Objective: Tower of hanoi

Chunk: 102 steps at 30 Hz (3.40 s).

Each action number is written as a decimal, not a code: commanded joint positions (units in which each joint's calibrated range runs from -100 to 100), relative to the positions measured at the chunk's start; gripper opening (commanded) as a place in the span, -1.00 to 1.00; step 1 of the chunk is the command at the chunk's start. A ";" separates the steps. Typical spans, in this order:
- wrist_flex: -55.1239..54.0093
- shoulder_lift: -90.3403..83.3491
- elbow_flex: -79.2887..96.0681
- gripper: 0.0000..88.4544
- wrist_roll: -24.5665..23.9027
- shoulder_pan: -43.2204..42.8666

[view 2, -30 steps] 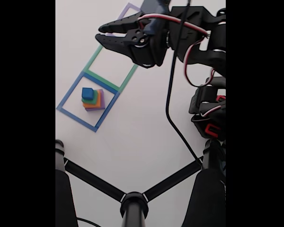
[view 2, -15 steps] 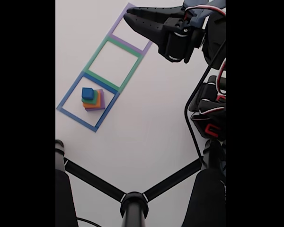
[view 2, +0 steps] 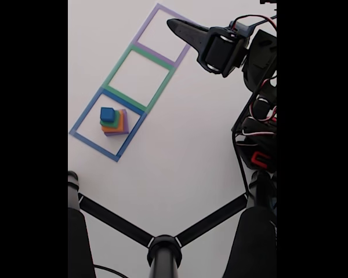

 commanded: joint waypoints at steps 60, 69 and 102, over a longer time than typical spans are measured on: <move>16.39 -11.31 39.60 -0.98 -82.05 6.03; 16.39 -11.31 39.60 -0.98 -85.91 5.80; 16.39 -11.31 39.60 -0.98 -85.91 5.80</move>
